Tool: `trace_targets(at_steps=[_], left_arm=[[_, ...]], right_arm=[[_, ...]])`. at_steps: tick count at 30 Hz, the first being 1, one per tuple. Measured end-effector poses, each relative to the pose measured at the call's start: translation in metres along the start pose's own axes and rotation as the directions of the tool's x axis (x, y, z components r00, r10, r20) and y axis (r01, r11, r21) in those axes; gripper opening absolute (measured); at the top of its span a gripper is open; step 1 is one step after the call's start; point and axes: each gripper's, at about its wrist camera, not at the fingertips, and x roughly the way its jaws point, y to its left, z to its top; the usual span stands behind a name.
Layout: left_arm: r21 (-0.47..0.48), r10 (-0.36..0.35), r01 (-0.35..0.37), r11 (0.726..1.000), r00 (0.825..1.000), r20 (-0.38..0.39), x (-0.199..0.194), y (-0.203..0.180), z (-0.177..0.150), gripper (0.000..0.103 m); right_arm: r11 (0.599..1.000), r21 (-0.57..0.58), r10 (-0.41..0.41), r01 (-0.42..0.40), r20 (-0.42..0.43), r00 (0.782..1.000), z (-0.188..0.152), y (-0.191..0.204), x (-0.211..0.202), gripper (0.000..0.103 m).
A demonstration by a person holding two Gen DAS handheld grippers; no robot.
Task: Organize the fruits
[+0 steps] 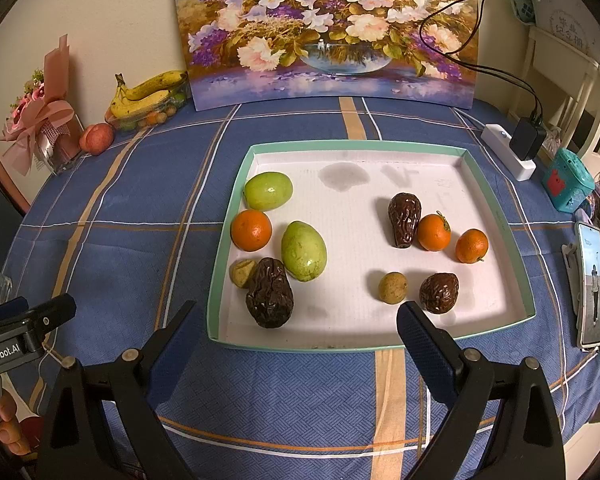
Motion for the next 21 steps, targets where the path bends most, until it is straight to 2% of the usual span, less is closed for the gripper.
trace_targets(at_steps=[21], left_arm=[[0.009,0.014,-0.014,1.0,1.0,0.014,-0.0036,-0.0011,0.0005,0.103]], right_arm=[[1.0,-0.003,0.001,-0.001,-0.005,1.0,0.0012,-0.0005,0.0013,0.097]])
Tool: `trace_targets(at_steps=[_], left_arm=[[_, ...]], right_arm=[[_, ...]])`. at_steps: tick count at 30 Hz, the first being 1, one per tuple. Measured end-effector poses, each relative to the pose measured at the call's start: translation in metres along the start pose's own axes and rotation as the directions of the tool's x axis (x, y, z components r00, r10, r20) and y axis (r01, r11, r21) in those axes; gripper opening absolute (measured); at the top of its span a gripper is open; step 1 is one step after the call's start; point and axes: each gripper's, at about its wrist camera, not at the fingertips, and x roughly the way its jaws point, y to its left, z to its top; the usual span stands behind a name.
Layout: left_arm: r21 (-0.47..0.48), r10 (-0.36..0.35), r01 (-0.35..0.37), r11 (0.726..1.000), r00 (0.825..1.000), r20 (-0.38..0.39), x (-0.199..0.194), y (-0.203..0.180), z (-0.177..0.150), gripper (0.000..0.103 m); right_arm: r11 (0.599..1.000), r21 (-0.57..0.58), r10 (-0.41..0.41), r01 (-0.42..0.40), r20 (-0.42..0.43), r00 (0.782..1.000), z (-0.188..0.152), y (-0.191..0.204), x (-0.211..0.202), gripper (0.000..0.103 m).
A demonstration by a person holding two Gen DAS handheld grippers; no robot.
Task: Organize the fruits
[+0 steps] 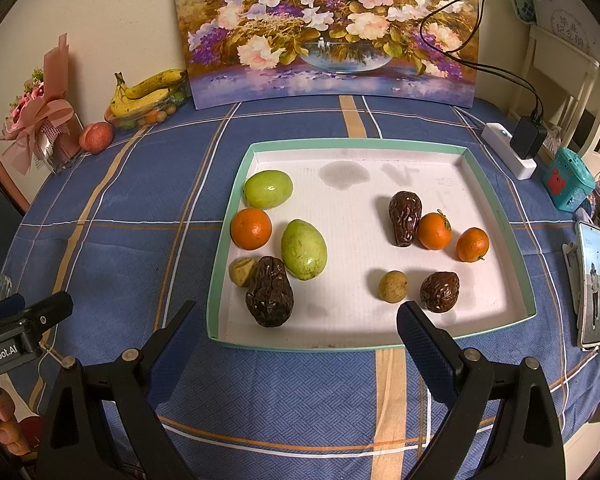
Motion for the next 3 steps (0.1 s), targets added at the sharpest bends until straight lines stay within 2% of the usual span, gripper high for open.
trace_targets(at_steps=[3], left_arm=[[0.0,0.0,0.0,1.0,1.0,0.0,-0.0002,-0.0001,0.0001,0.103]], right_arm=[[1.0,0.0,0.001,-0.001,-0.001,1.0,0.0002,0.0,0.0001,0.097]])
